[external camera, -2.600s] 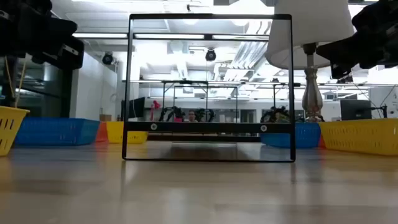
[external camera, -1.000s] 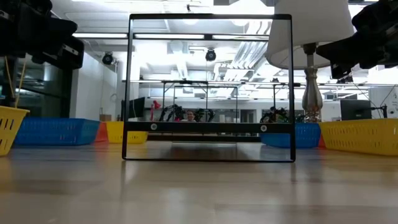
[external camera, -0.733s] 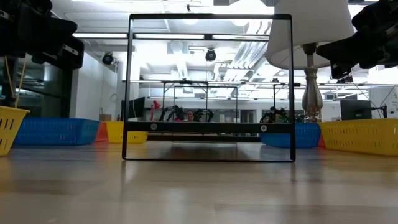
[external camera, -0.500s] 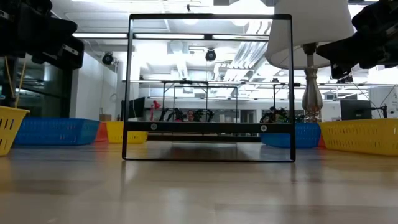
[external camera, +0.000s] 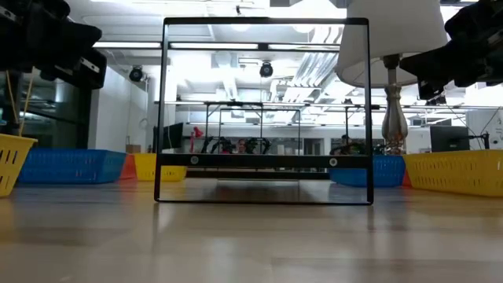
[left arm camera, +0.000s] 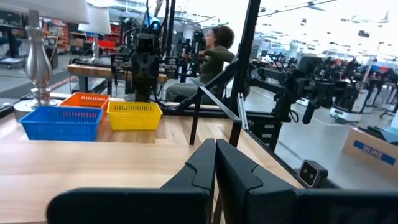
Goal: Stack baskets on shelf by color
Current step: Put the top left yellow bin on the shelf
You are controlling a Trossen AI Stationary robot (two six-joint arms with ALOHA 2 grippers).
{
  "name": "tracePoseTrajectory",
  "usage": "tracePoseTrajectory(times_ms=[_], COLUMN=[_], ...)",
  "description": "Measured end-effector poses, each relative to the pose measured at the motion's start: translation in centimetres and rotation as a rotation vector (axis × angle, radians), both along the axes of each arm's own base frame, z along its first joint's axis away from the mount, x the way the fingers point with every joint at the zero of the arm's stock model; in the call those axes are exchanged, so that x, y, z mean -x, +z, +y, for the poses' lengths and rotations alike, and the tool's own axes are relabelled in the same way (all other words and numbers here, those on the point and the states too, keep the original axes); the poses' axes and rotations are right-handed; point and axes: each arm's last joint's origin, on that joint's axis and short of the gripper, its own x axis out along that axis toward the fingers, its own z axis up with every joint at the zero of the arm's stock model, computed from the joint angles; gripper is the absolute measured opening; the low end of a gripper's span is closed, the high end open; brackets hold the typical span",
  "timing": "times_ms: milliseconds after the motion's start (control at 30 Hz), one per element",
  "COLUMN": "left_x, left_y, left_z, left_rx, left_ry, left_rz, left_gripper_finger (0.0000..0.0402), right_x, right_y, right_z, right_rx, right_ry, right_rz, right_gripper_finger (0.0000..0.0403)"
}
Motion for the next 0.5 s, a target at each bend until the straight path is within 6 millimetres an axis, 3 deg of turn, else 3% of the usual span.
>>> tracePoseTrajectory(times_ms=[233, 500], left_x=[0.0, -0.1], left_y=[0.0, 1.5], left_z=[0.2, 0.7], left_rx=[-0.040, -0.028], left_ry=[0.068, 0.257], left_rz=[-0.008, -0.146], left_gripper_finger=[0.0003, 0.0010], right_x=[0.0, 0.0], right_y=[0.0, 0.0], right_z=[0.0, 0.0], right_rx=[0.000, 0.000], right_ry=[0.000, 0.000], right_rz=[0.001, 0.000], right_gripper_finger=[0.0000, 0.0000])
